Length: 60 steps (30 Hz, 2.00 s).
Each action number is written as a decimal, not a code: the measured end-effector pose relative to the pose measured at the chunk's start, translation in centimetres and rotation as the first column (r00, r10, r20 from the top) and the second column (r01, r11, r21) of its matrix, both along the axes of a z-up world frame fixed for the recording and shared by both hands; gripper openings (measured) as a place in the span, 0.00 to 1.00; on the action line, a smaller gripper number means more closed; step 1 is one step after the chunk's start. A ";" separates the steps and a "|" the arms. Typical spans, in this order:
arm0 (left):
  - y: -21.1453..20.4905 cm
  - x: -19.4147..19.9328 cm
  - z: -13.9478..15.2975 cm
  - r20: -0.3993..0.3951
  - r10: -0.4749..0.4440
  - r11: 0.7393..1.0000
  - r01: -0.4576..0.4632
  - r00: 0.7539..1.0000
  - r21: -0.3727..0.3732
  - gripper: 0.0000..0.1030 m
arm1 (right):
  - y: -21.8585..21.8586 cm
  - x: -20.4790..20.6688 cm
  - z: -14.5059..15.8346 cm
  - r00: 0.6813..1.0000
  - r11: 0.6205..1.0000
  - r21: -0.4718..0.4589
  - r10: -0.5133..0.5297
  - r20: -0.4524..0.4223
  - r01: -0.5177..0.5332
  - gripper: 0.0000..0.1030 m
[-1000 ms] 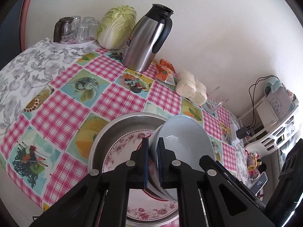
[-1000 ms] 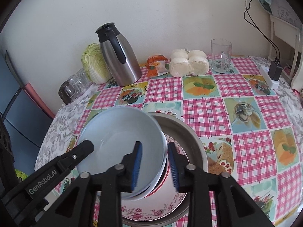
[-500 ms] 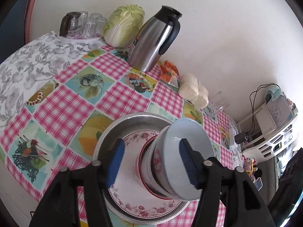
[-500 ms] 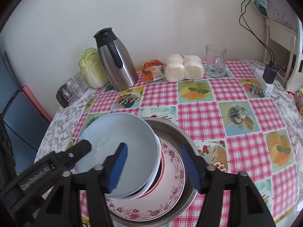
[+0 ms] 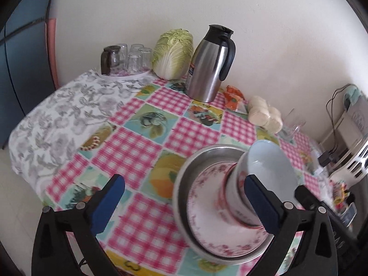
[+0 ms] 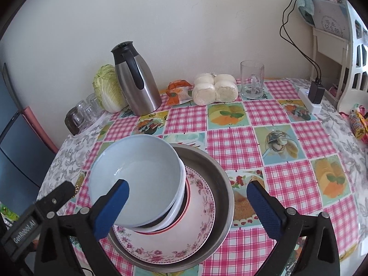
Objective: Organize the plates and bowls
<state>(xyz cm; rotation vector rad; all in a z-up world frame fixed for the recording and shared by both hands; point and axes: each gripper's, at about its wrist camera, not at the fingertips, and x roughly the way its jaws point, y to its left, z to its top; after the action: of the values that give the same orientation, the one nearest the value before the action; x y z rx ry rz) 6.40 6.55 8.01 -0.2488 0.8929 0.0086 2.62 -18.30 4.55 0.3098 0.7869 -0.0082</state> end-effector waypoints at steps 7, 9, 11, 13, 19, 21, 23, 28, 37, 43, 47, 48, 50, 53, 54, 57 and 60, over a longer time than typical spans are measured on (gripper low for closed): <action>0.2 -1.6 -0.8 -0.008 -0.037 0.997 0.038 0.999 0.069 1.00 | 0.3 -1.9 0.0 1.000 1.000 -0.026 -0.001 0.021 0.002 1.00; 0.1 -2.0 -0.9 -0.017 -0.051 0.996 0.052 0.999 0.074 1.00 | 0.4 -2.3 -0.2 1.000 0.999 -0.036 -0.001 0.018 0.001 1.00; 0.0 -2.3 -1.0 -0.018 -0.065 0.996 0.066 0.998 0.067 1.00 | 0.5 -2.8 -0.4 1.000 0.999 -0.043 0.000 0.014 0.001 1.00; -0.1 -2.6 -1.1 -0.023 -0.075 0.994 0.077 0.997 0.081 1.00 | 0.5 -3.3 -0.6 1.000 0.999 -0.046 0.002 0.012 -0.001 1.00; -0.8 -3.3 -1.4 -0.031 -0.102 0.981 0.105 0.994 0.161 1.00 | 0.5 -4.1 -1.5 1.000 0.998 -0.059 0.000 -0.017 -0.001 1.00; -1.2 -3.5 -1.7 -0.044 -0.122 0.975 0.128 0.992 0.180 1.00 | 0.6 -4.2 -1.9 0.999 0.997 -0.072 0.000 -0.035 -0.002 1.00; -1.3 -3.6 -2.2 -0.067 -0.131 0.972 0.141 0.989 0.189 1.00 | 0.6 -4.3 -2.4 0.999 0.997 -0.076 0.002 -0.050 -0.006 1.00; -1.4 -3.4 -3.1 -0.104 -0.120 0.968 0.140 0.987 0.210 1.00 | 0.5 -4.4 -3.5 0.997 0.996 -0.093 -0.004 -0.081 -0.004 1.00; -1.7 -2.4 -5.4 -0.210 -0.145 0.965 0.185 0.967 0.186 1.00 | 0.0 -4.5 -5.4 0.990 0.994 -0.108 -0.019 -0.143 0.003 1.00; -2.1 -1.9 -6.7 -0.268 -0.160 0.958 0.214 0.950 0.188 1.00 | -0.6 -4.2 -6.4 0.983 0.994 -0.104 -0.036 -0.182 0.017 1.00; -2.4 -1.8 -7.0 -0.278 -0.185 0.953 0.241 0.943 0.183 1.00 | -0.6 -4.1 -6.7 0.981 0.994 -0.105 -0.034 -0.191 0.014 1.00; -2.5 -1.8 -7.1 -0.278 -0.188 0.952 0.245 0.942 0.186 1.00 | -0.6 -4.1 -6.7 0.981 0.994 -0.105 -0.034 -0.193 0.014 1.00; -2.6 -1.8 -7.1 -0.274 -0.195 0.949 0.251 0.942 0.190 1.00 | -0.6 -4.1 -6.8 0.980 0.994 -0.107 -0.036 -0.196 0.016 1.00; -2.7 -1.7 -7.2 -0.279 -0.201 0.948 0.259 0.939 0.186 1.00 | -0.8 -4.0 -6.8 0.979 0.995 -0.102 -0.040 -0.199 0.020 1.00; -2.8 -1.6 -7.3 -0.283 -0.201 0.948 0.259 0.938 0.186 1.00 | -0.8 -4.0 -6.8 0.979 0.995 -0.101 -0.040 -0.200 0.020 1.00; -2.7 -1.5 -7.5 -0.290 -0.198 0.948 0.258 0.936 0.184 1.00 | -0.9 -4.0 -6.9 0.979 0.995 -0.101 -0.039 -0.202 0.019 1.00; -2.6 -1.5 -7.6 -0.294 -0.192 0.949 0.253 0.936 0.187 1.00 | -0.8 -4.0 -6.9 0.979 0.995 -0.102 -0.035 -0.202 0.015 1.00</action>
<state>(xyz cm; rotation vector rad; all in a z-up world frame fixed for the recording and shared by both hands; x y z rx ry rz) 4.90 3.91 0.39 0.0681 1.1822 -0.0704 -1.34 -19.12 -2.32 0.2256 0.9826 -0.1043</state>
